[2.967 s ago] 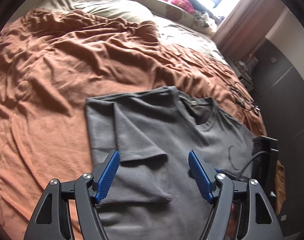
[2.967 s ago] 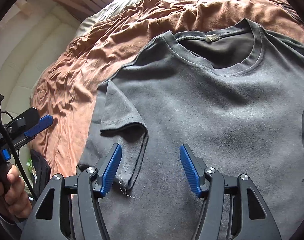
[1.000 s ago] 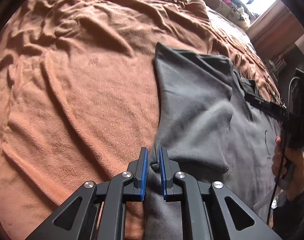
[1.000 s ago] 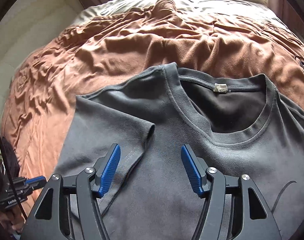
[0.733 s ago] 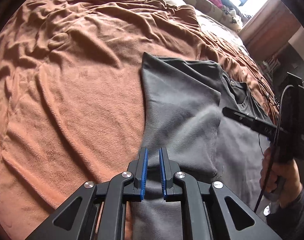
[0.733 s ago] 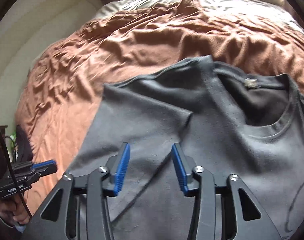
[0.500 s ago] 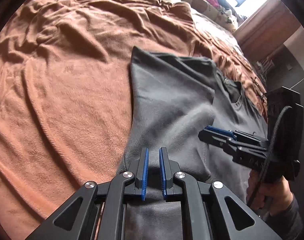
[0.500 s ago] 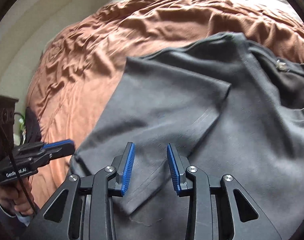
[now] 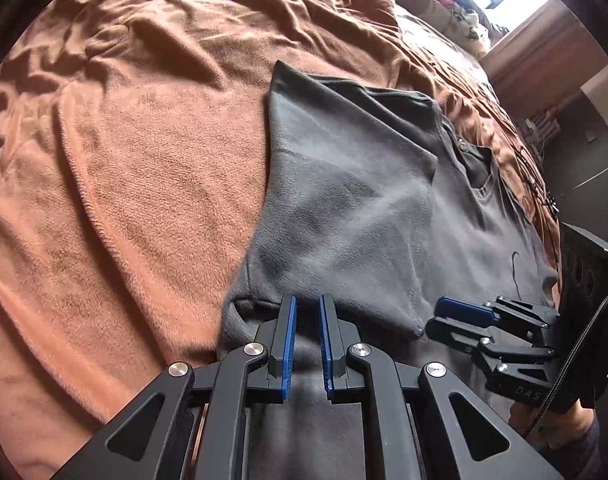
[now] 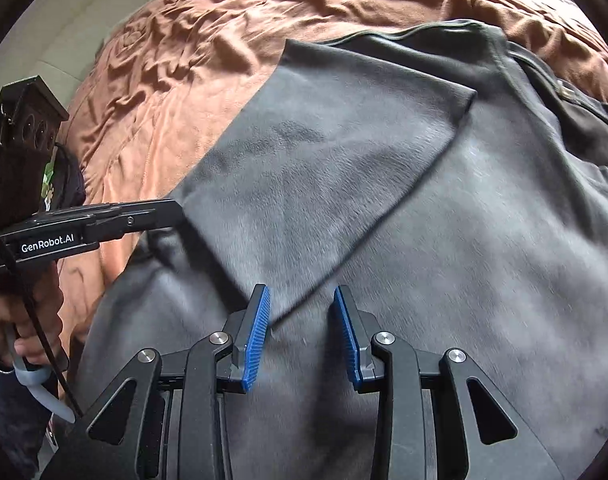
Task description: Fold small clothes
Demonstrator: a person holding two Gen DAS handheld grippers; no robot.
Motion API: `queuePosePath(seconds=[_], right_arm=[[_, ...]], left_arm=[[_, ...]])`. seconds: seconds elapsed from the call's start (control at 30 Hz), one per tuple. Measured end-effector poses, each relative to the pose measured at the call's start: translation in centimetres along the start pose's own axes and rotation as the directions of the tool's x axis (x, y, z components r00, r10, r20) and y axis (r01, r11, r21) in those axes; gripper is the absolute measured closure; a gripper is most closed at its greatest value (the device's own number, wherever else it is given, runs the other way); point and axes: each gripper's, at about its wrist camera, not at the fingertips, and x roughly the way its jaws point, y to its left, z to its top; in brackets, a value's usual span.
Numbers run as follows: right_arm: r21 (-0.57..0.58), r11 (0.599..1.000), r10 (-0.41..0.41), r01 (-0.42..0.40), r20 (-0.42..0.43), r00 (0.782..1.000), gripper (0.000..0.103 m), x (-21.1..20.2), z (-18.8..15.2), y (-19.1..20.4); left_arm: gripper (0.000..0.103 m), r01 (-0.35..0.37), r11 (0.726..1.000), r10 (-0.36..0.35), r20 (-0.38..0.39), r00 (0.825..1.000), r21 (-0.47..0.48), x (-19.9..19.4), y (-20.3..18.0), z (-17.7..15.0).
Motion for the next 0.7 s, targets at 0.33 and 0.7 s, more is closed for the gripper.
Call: queuePosePath(seconds=[0.33,0.7], right_arm=[[0.141,0.985,-0.116,0.099,0.116,0.986,0.035,-9.3,-5.2,-2.7],[0.341,0.933,-0.197,0.118,0.206,0.958,0.016,-19.6,-13.3,-7.6]], left_arm=[[0.043,-0.006,1.000,0.005,0.054,0.999,0.026,-2.9,-4.4,-1.6],[0.007,-0.010,0.996,0.001,0.098,0.995,0.092,-4.9,-11.6,-3.1]])
